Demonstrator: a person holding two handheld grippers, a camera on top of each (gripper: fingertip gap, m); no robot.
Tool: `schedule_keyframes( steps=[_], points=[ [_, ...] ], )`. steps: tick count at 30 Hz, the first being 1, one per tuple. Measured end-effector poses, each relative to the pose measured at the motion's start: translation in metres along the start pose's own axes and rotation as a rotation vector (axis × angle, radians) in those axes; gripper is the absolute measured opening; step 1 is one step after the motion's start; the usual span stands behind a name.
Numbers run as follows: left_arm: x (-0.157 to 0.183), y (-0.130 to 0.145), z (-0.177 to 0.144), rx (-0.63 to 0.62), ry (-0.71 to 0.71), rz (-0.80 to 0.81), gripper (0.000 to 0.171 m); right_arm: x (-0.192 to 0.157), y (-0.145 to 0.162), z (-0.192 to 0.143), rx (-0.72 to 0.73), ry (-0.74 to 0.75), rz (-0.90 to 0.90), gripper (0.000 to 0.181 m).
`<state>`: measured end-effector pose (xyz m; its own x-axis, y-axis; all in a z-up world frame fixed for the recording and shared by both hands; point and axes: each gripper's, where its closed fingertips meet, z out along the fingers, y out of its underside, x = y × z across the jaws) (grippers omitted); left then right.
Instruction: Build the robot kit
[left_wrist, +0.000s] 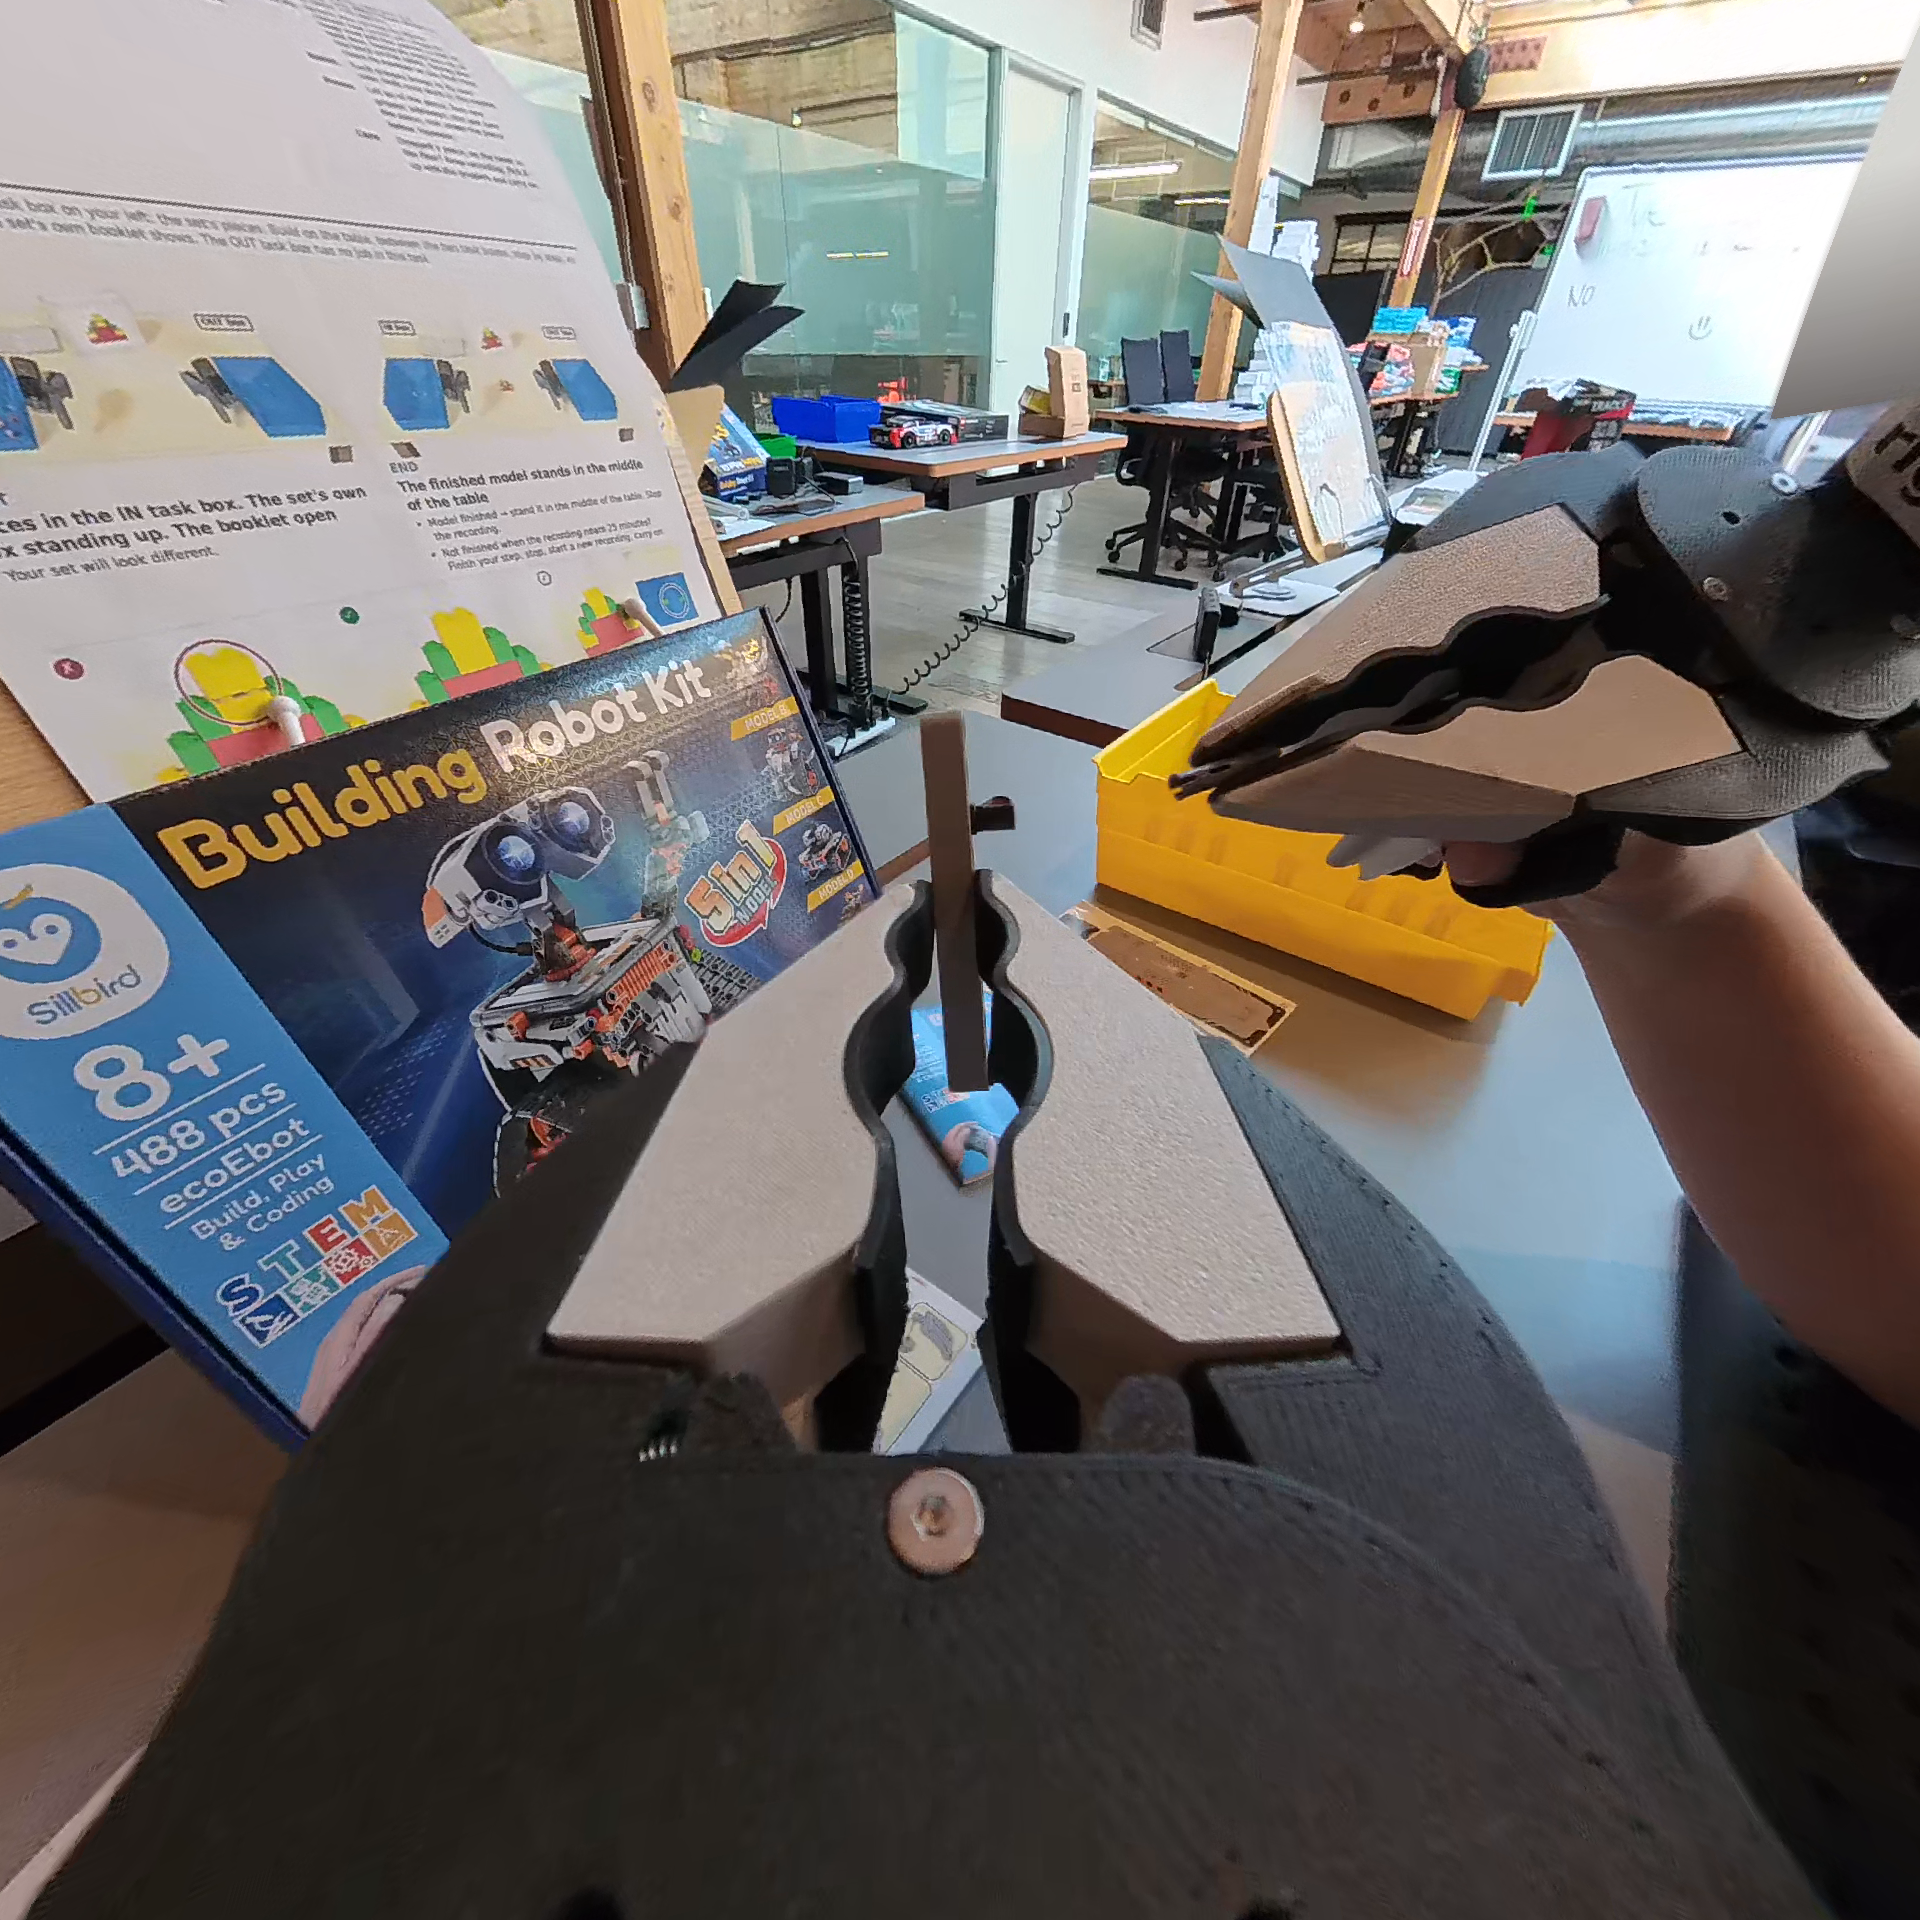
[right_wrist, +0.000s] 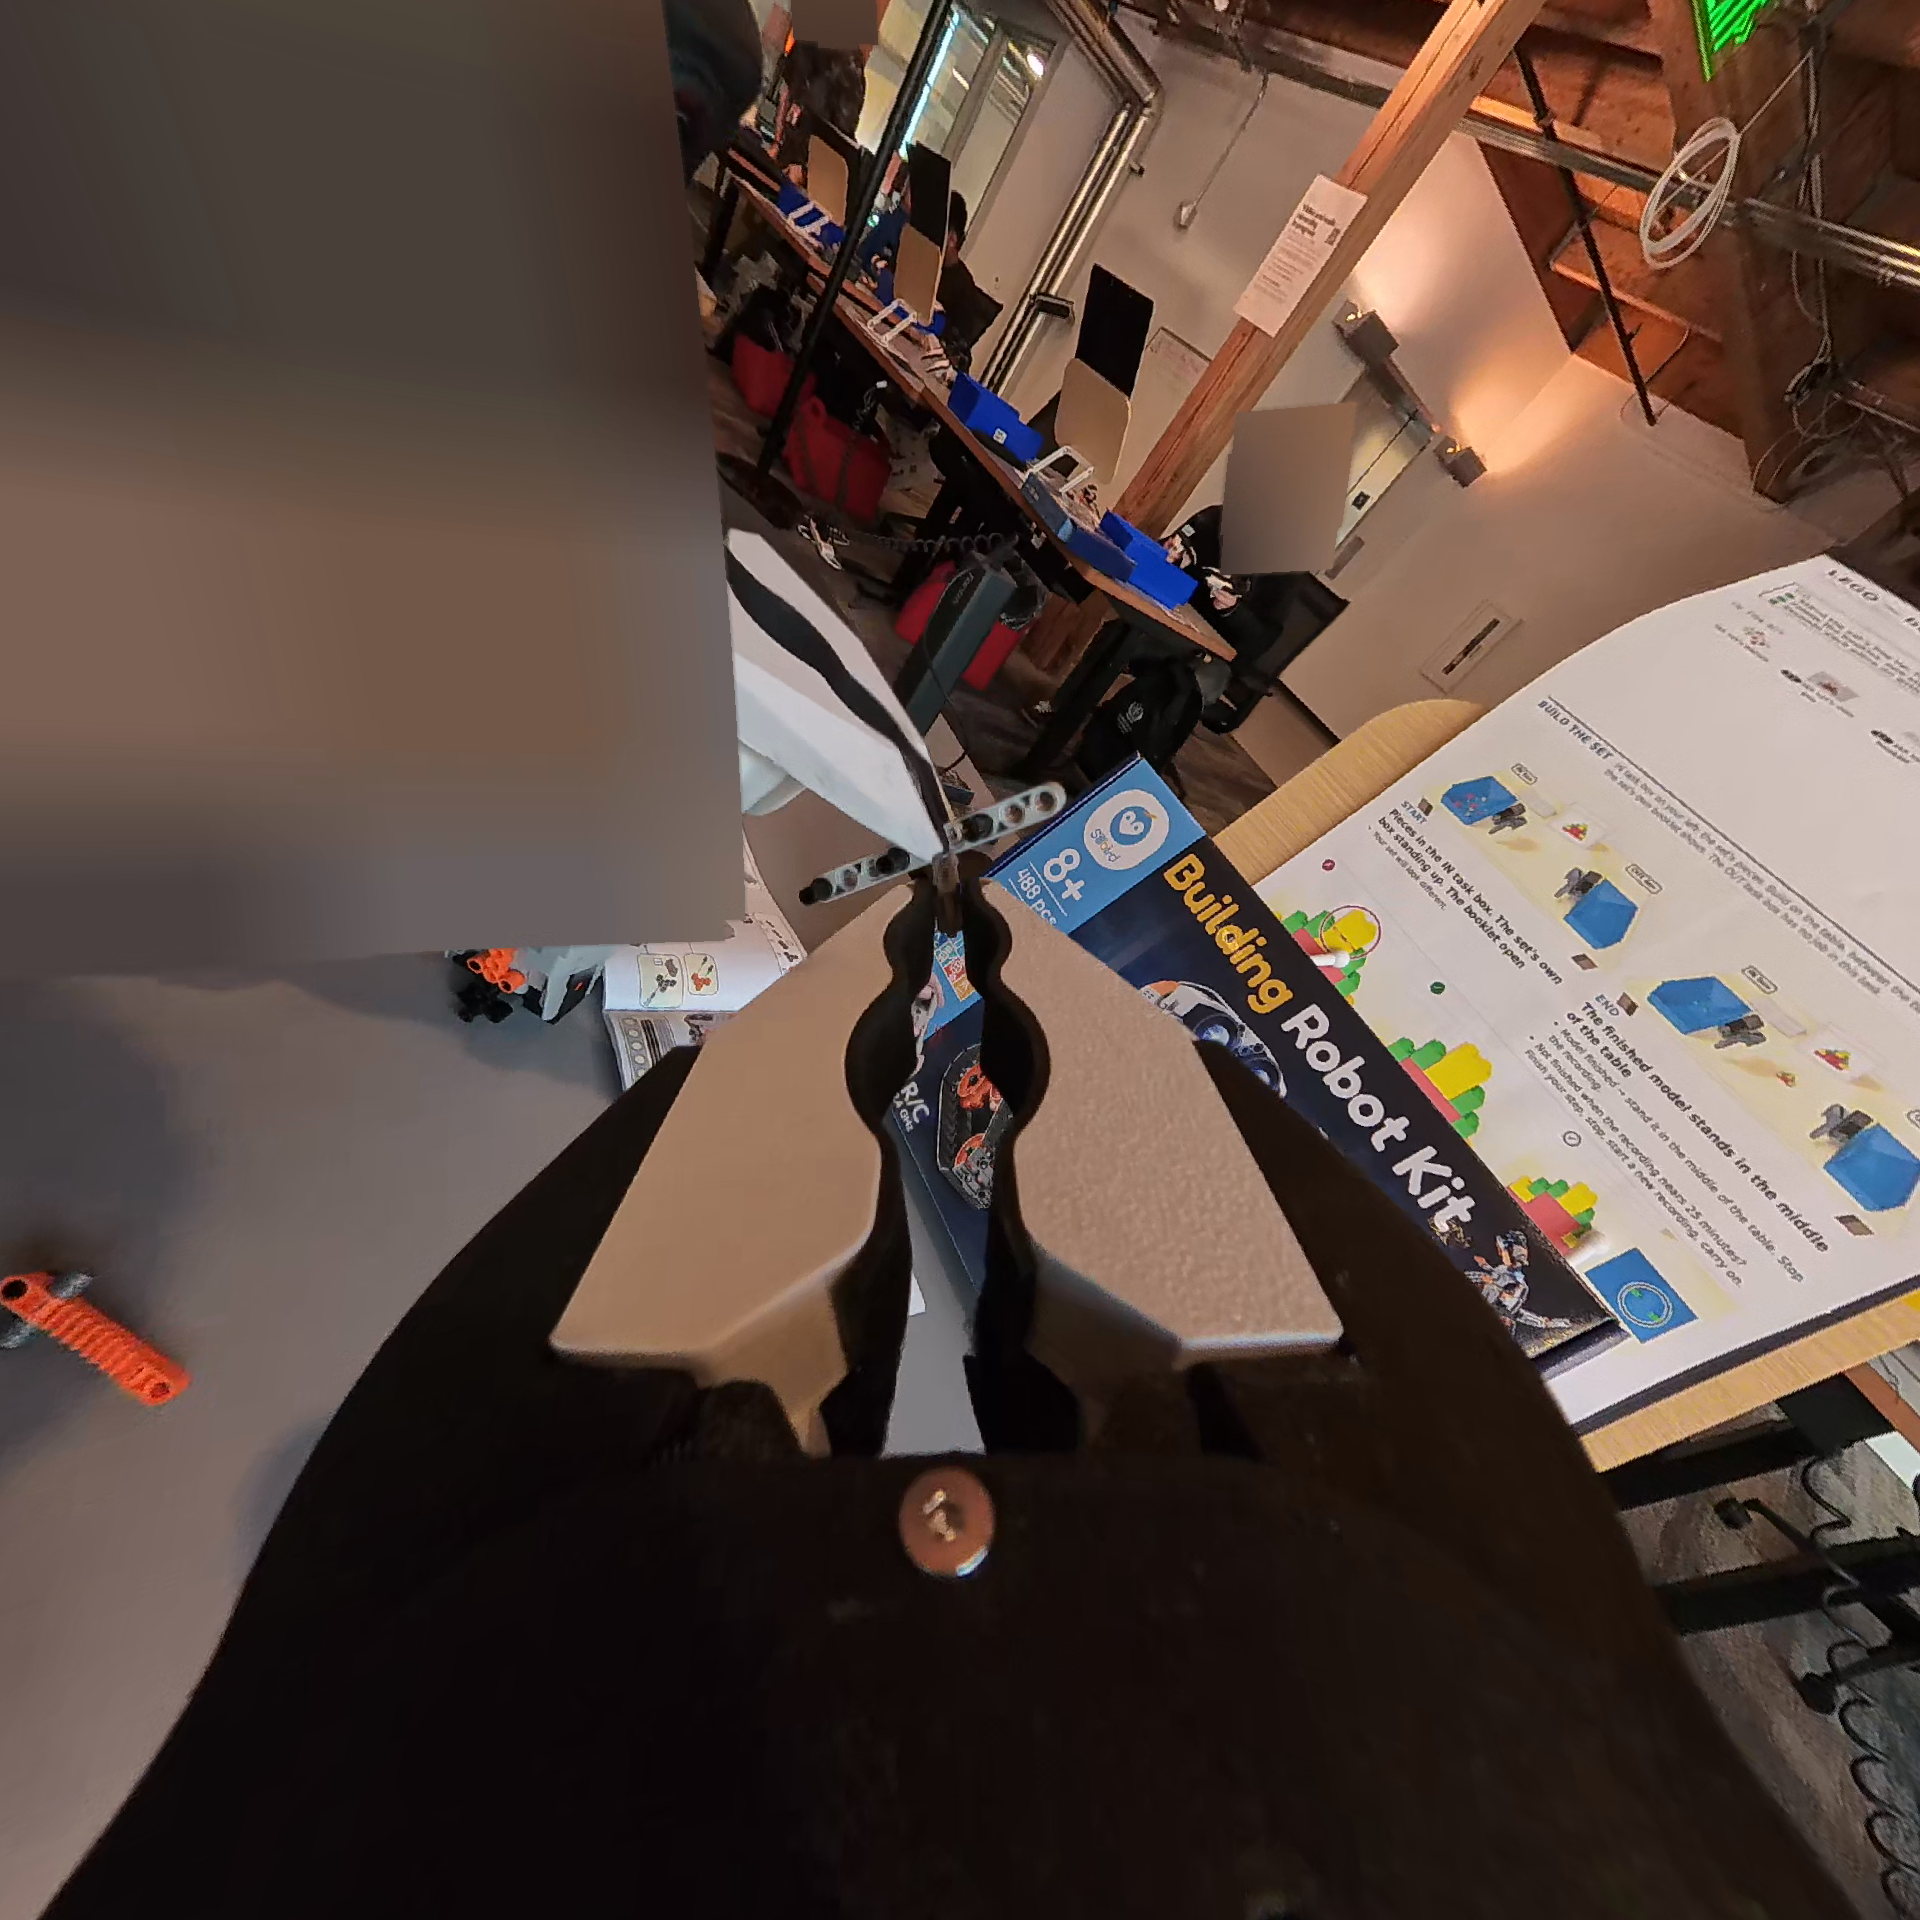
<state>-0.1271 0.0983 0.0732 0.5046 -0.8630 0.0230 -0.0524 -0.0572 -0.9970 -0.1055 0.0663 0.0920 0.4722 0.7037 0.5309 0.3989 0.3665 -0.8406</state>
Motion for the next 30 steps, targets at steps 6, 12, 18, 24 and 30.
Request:
schedule_keyframes(
  steps=[6,12,18,24,30],
  points=[
    [0.010,0.001,0.003,-0.011,0.025,0.011,0.005,0.002,-0.001,0.002,0.015,0.016,0.019,0.004],
    [0.019,0.001,0.006,-0.021,0.042,0.033,0.005,0.007,0.000,0.003,0.026,0.030,0.061,0.004],
    [0.024,0.003,0.008,-0.027,0.049,0.054,0.005,0.007,0.004,0.006,0.017,0.028,0.068,0.004],
    [0.027,0.001,0.008,-0.026,0.046,0.079,0.005,0.009,0.006,0.006,0.007,0.030,0.079,0.004],
    [0.029,0.001,0.008,-0.032,0.042,0.112,0.006,0.011,0.007,0.005,0.007,0.027,0.100,0.004]
  ],
)
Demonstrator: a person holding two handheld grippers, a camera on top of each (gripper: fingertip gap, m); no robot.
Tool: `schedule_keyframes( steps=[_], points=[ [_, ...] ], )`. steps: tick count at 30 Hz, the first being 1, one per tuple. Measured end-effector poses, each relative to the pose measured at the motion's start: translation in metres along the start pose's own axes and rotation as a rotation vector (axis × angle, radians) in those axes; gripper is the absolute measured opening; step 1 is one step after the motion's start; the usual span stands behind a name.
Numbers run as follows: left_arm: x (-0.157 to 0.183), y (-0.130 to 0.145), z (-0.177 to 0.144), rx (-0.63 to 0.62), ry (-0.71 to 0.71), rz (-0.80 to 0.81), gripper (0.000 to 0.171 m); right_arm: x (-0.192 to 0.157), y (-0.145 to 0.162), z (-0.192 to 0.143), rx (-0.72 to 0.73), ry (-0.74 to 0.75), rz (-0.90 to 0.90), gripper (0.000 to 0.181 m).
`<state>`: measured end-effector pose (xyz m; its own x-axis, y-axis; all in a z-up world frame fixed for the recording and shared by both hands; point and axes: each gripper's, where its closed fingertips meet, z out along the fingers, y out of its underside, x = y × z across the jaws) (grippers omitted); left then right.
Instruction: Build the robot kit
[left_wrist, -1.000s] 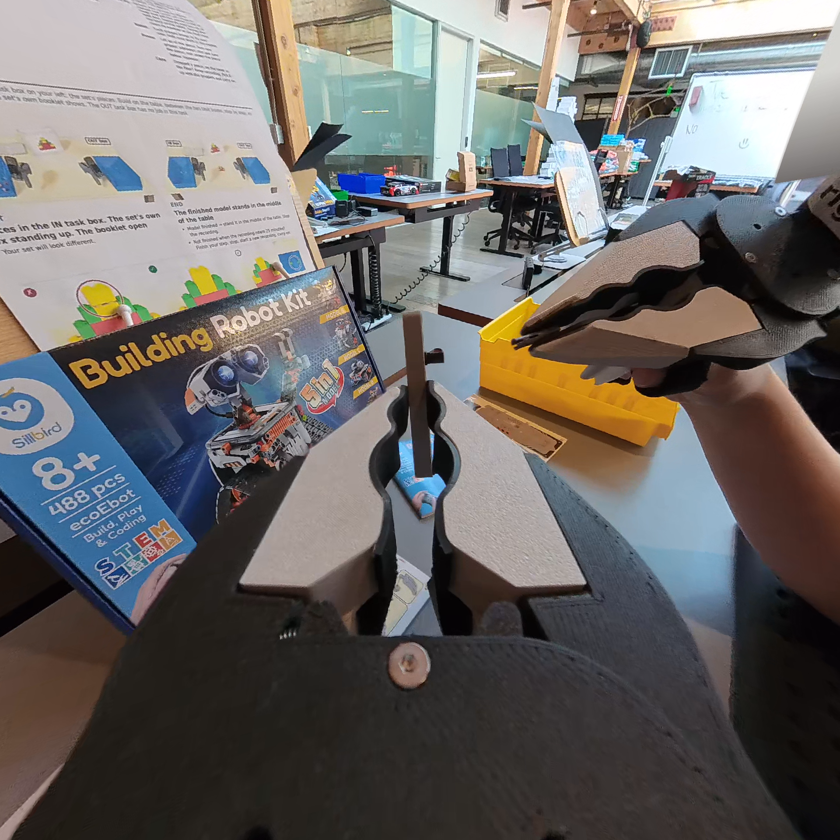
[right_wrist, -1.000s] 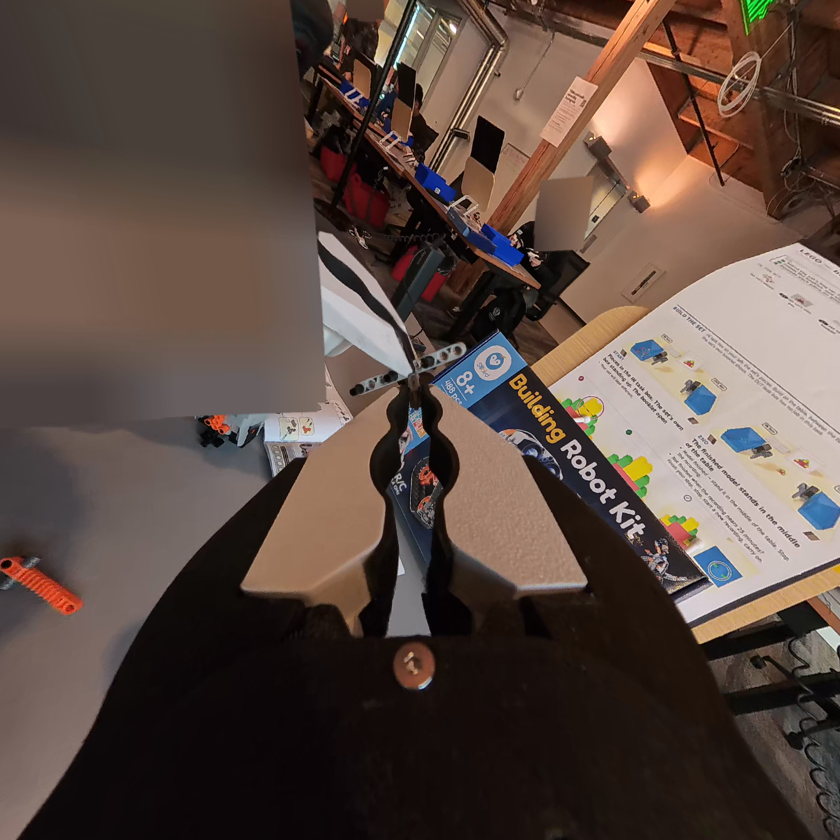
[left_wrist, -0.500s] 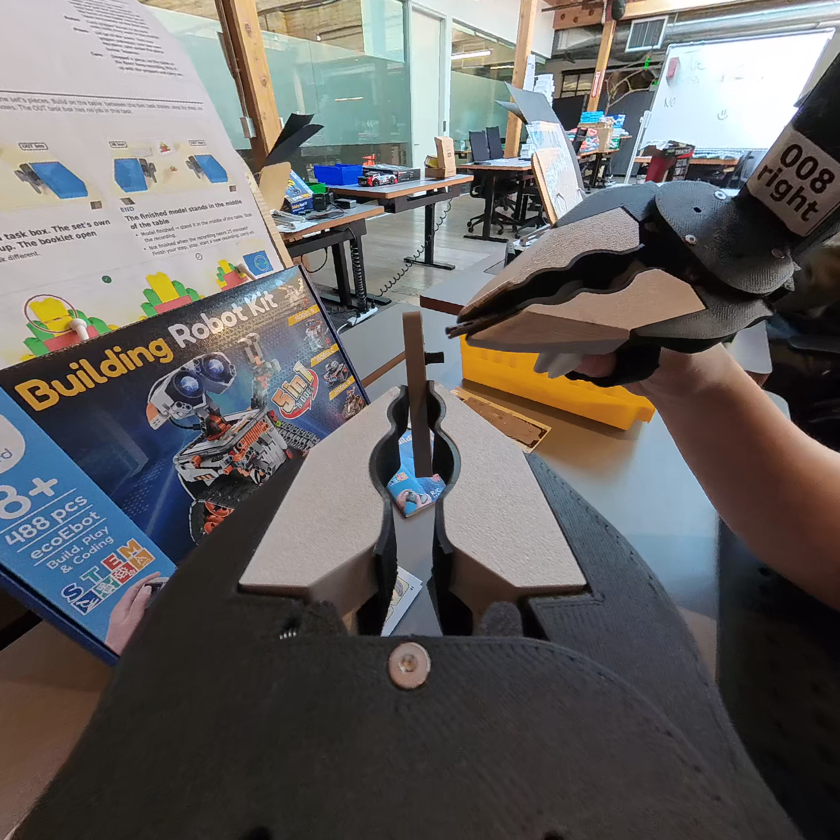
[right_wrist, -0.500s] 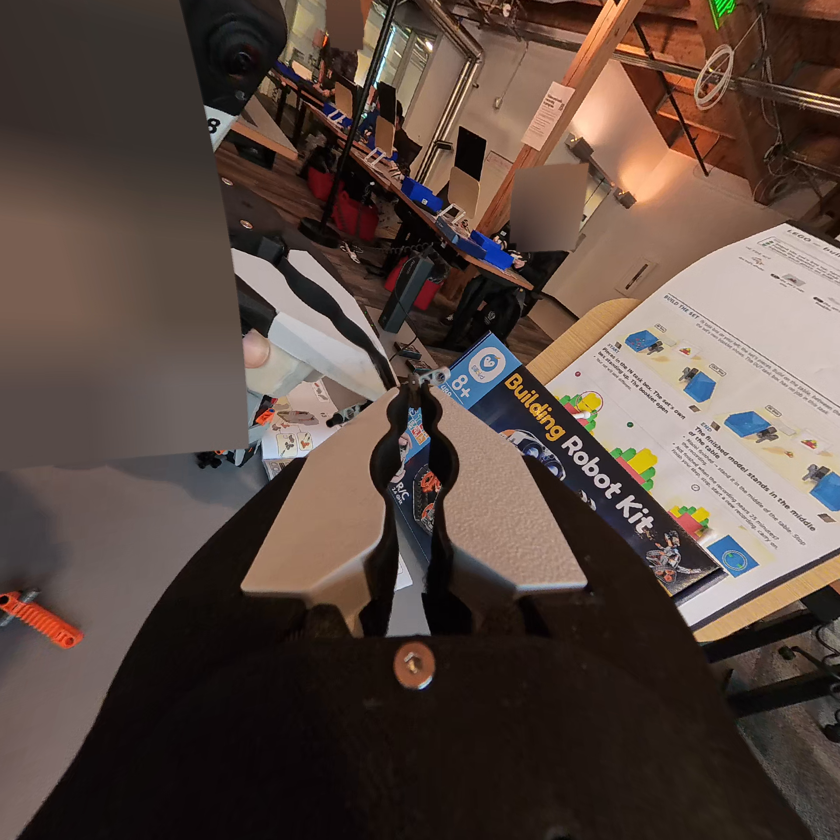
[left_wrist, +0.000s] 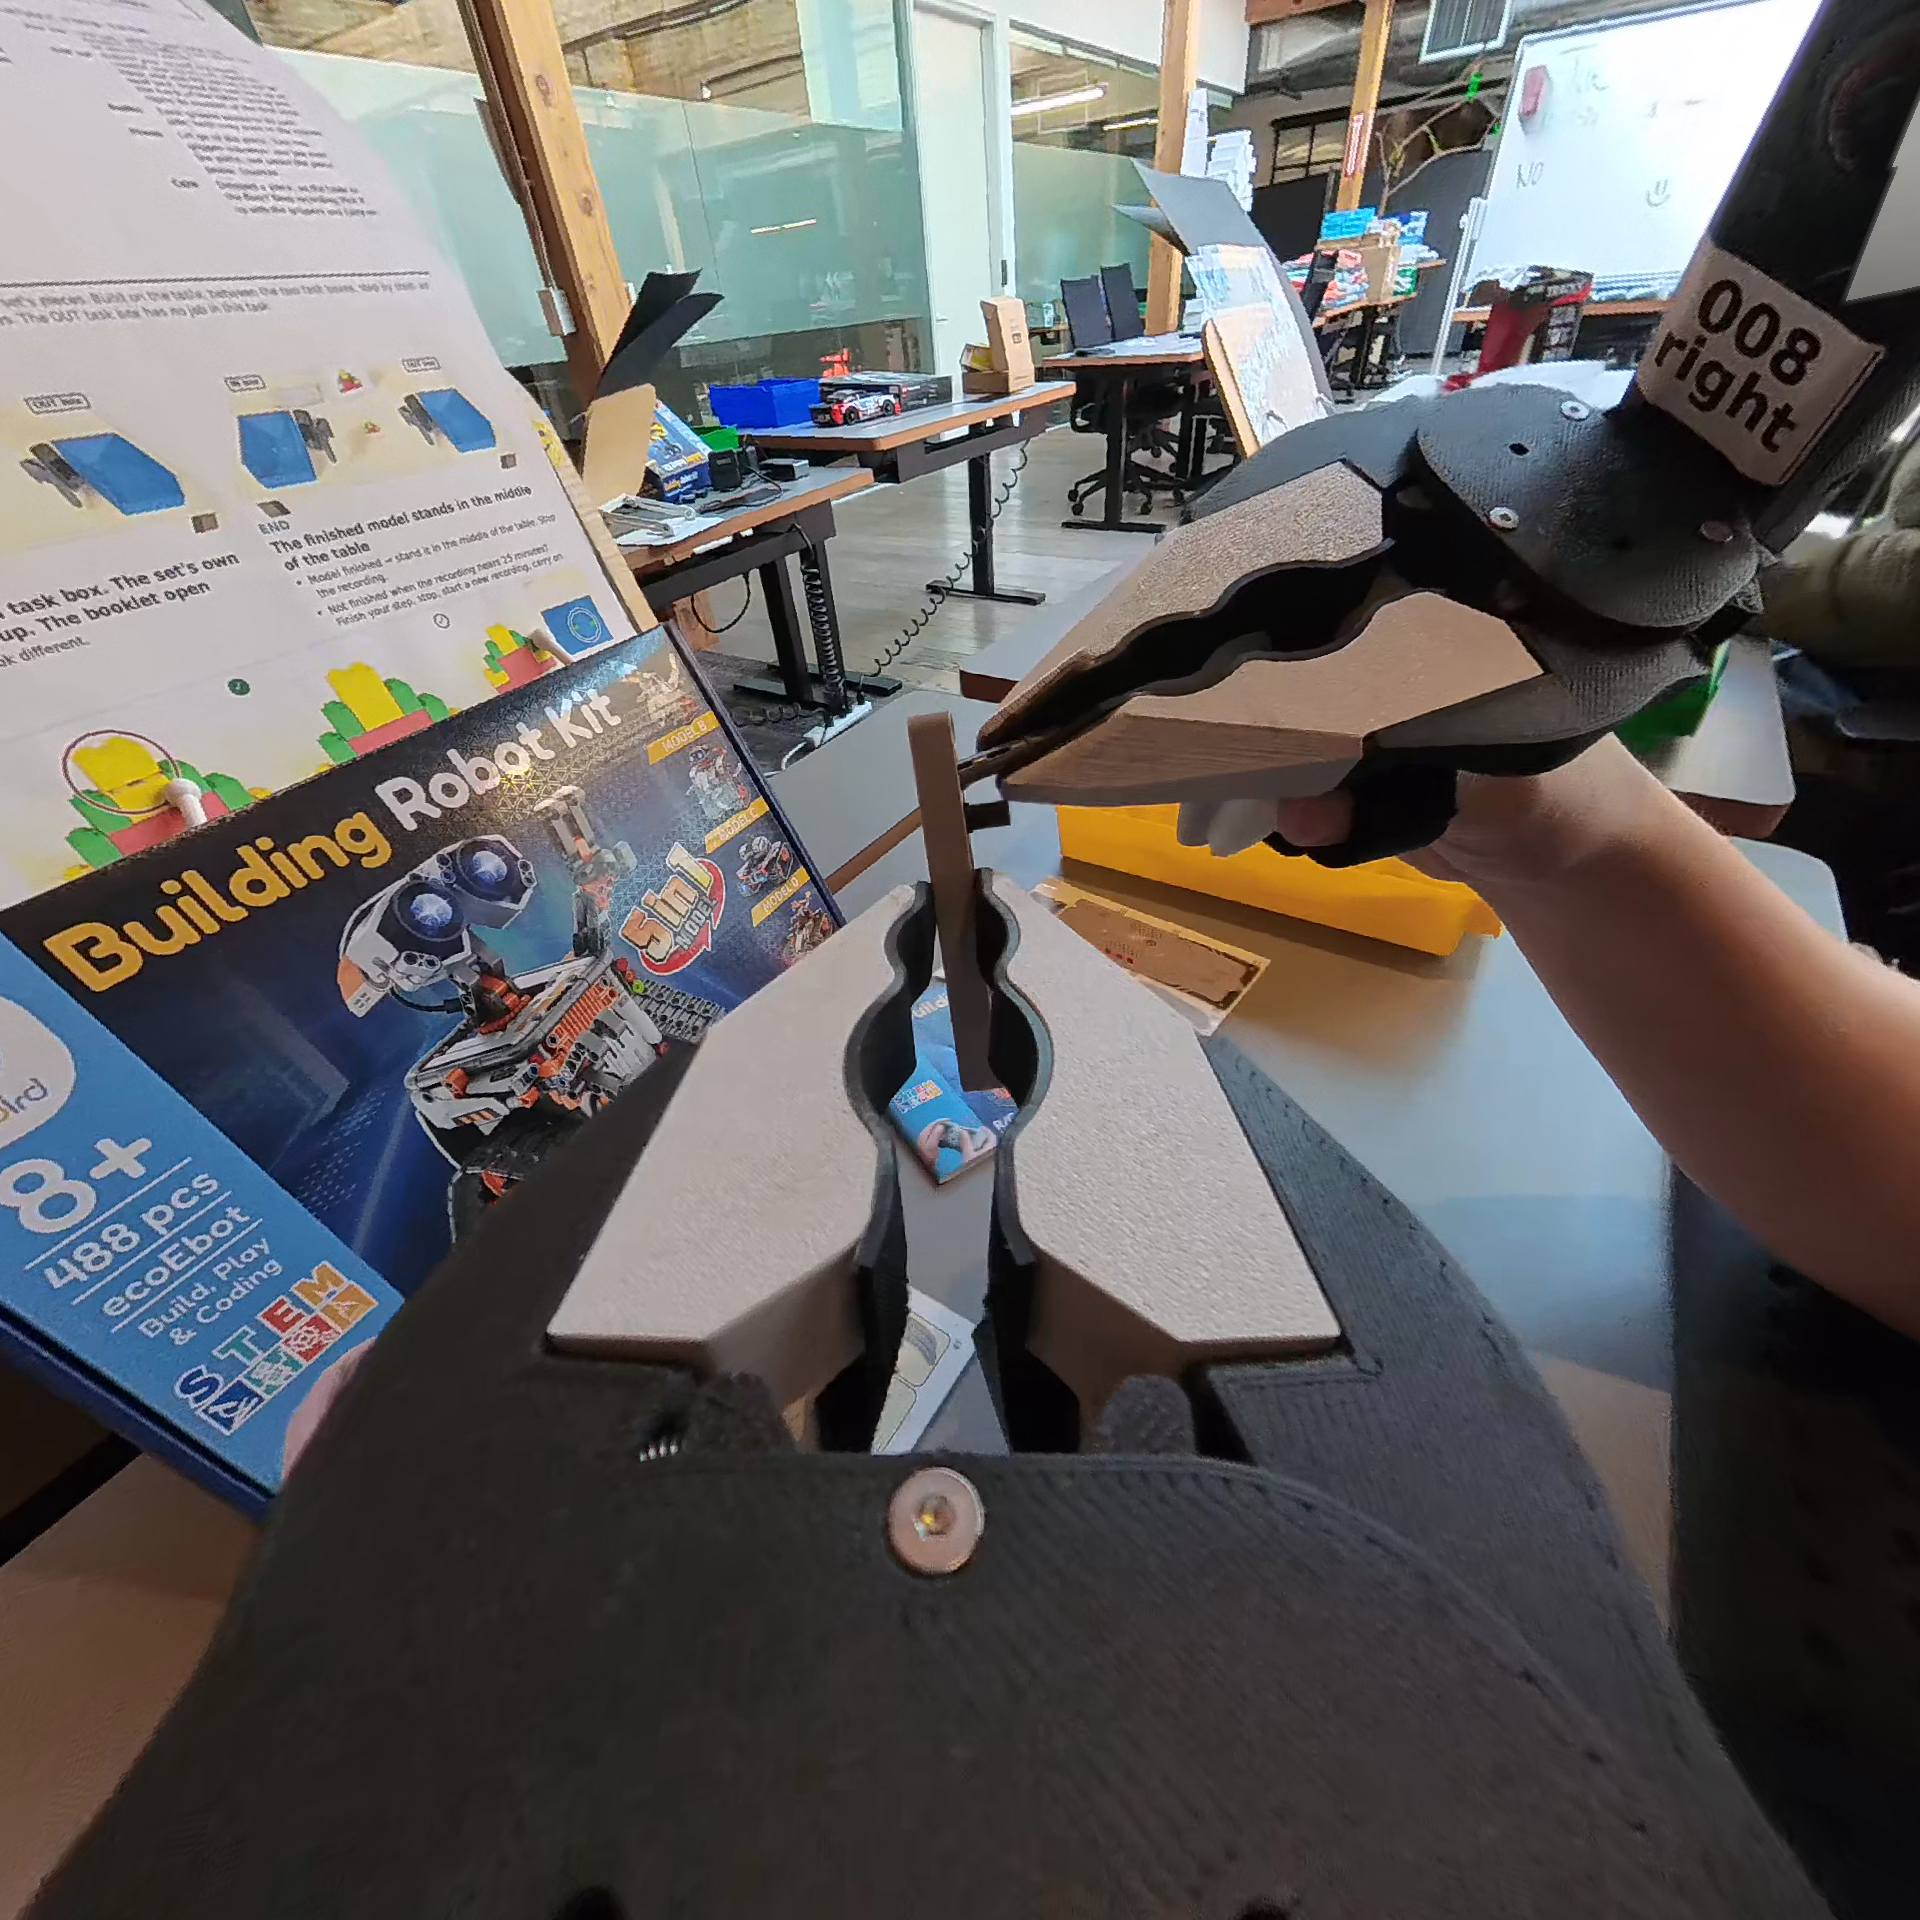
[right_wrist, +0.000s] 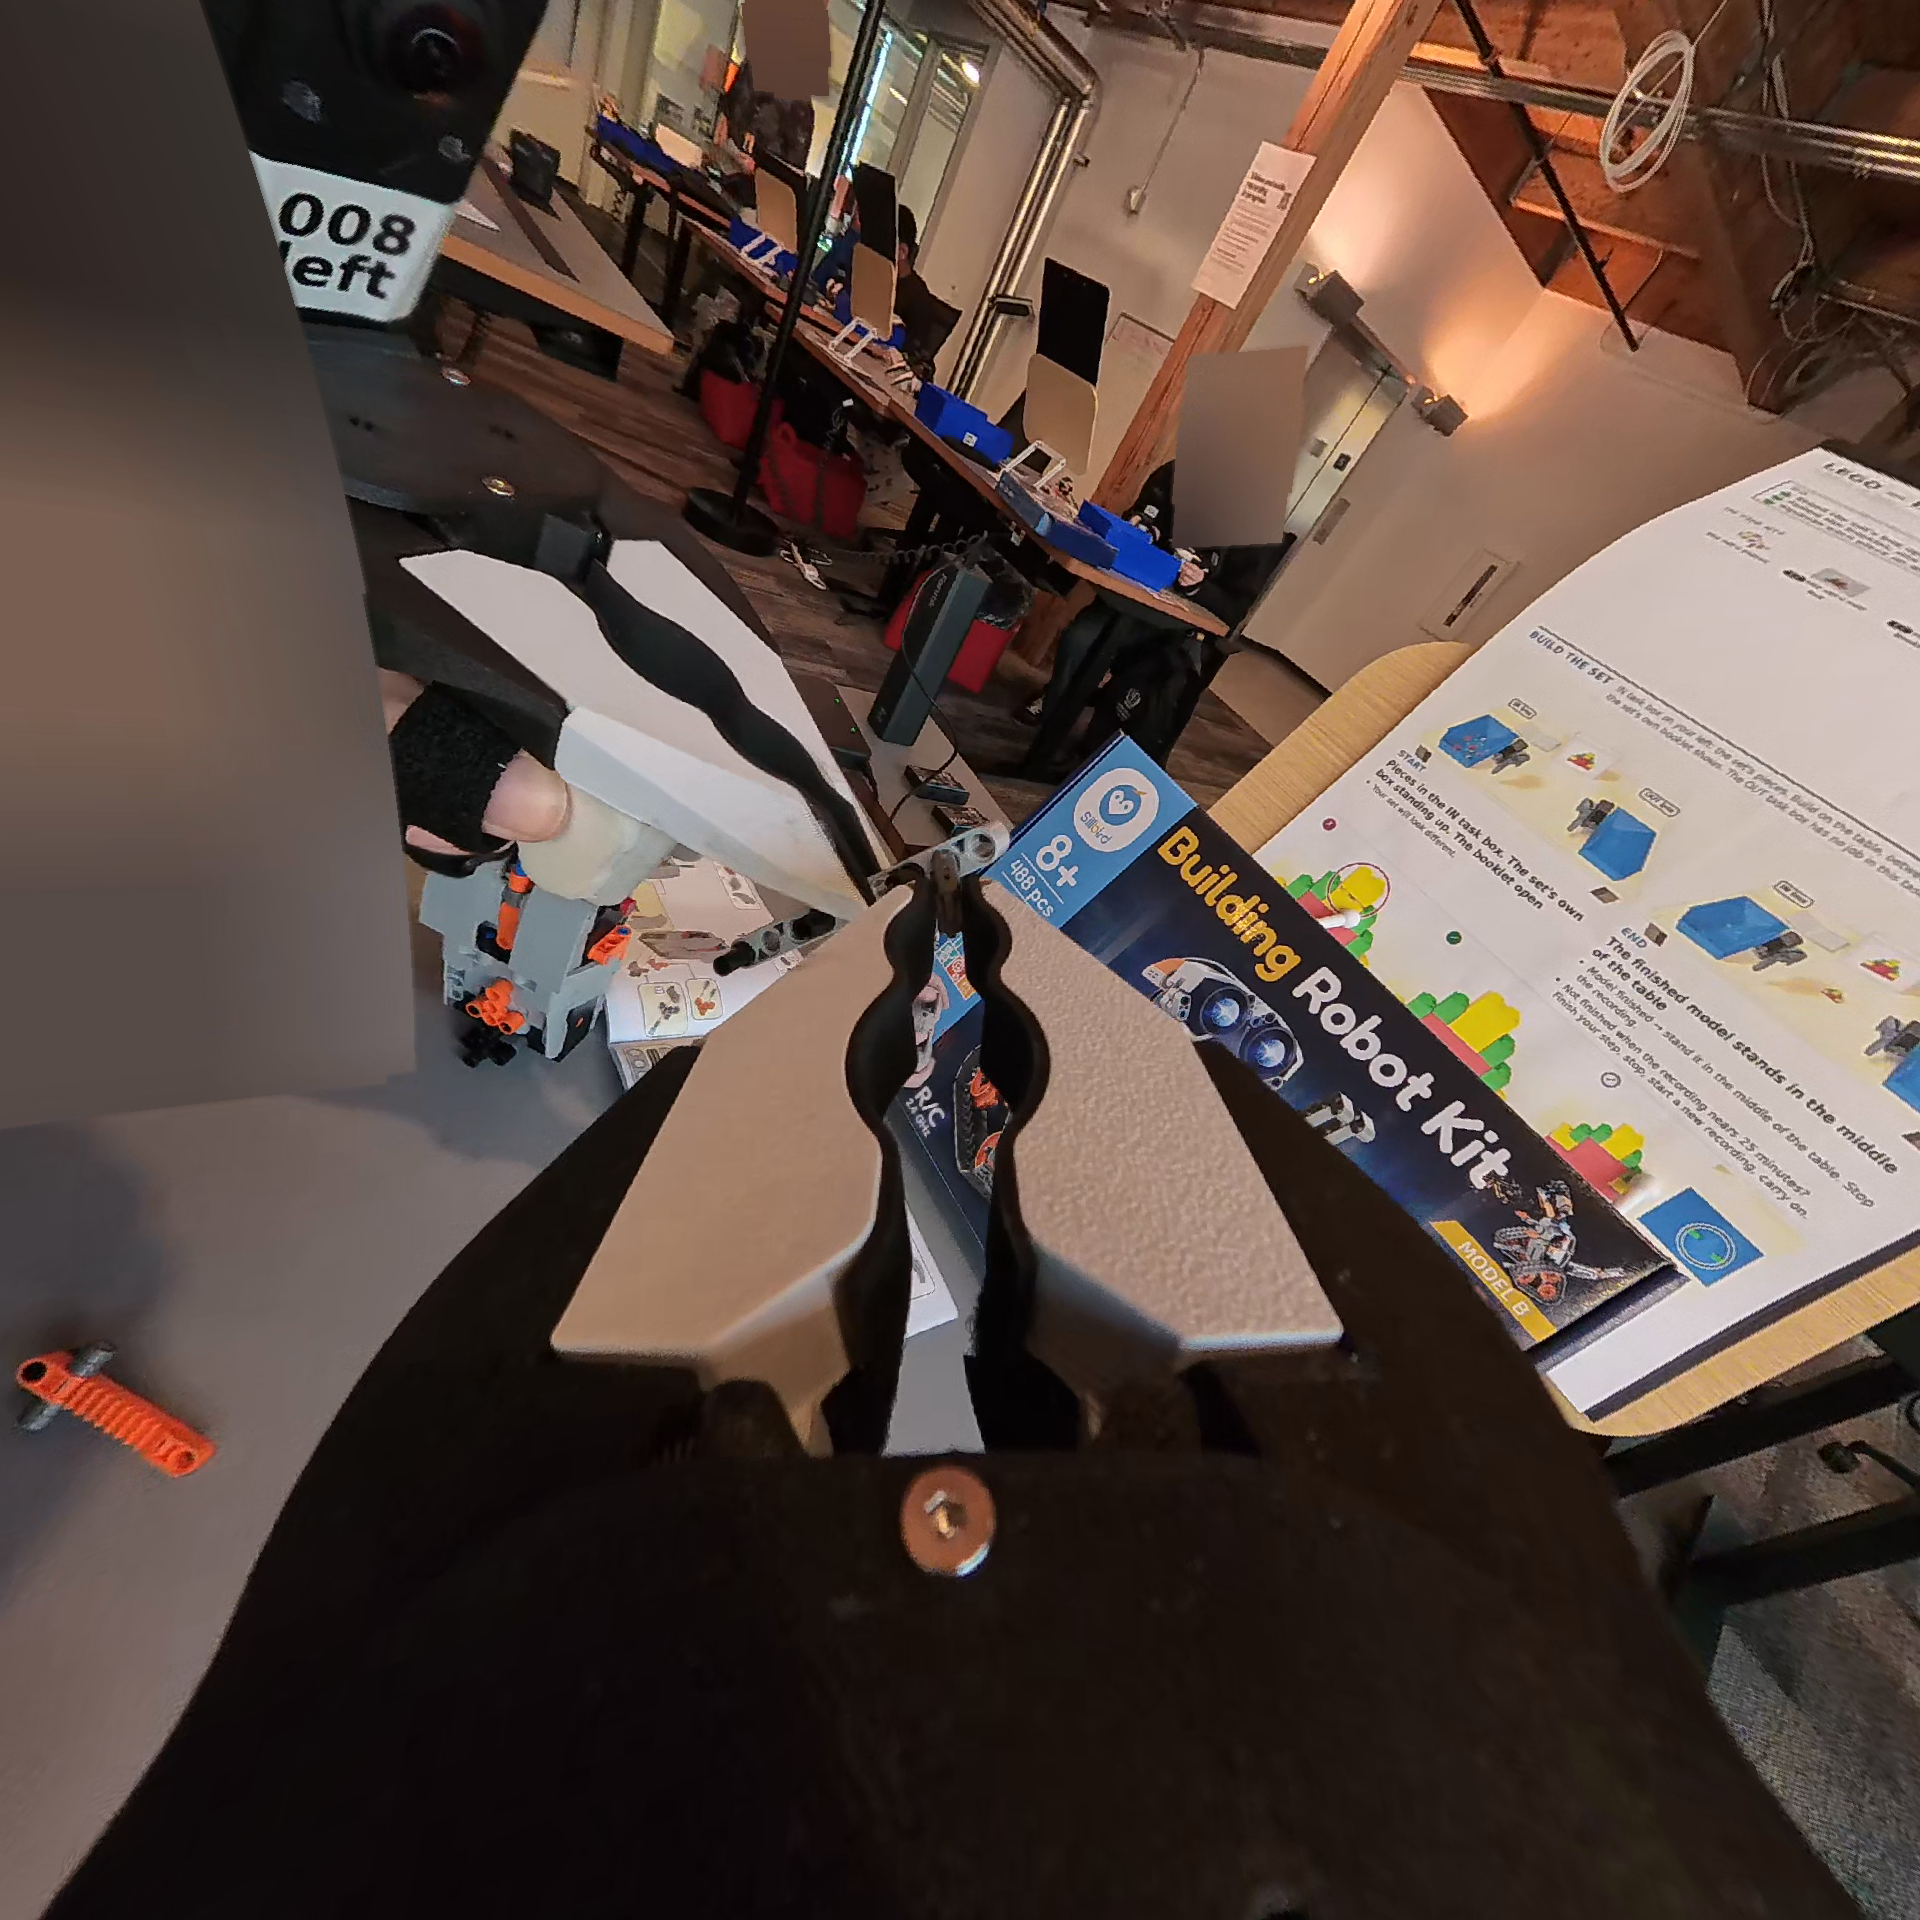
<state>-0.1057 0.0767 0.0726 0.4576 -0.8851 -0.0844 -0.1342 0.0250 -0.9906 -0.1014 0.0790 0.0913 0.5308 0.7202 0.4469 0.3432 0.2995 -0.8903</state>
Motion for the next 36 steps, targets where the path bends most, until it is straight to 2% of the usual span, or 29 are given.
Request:
schedule_keyframes(
  steps=[10,23,36],
  points=[
    [-0.001,0.006,0.002,-0.072,-0.102,0.173,0.005,0.002,0.008,0.003,-0.050,0.002,0.052,0.004],
    [-0.007,0.010,0.002,-0.137,-0.219,0.363,0.005,0.003,0.013,0.009,-0.112,0.076,-0.003,0.003],
    [0.005,0.012,-0.001,-0.161,-0.138,0.436,0.005,-0.004,0.015,0.001,-0.123,0.012,-0.114,0.004]
  ],
)
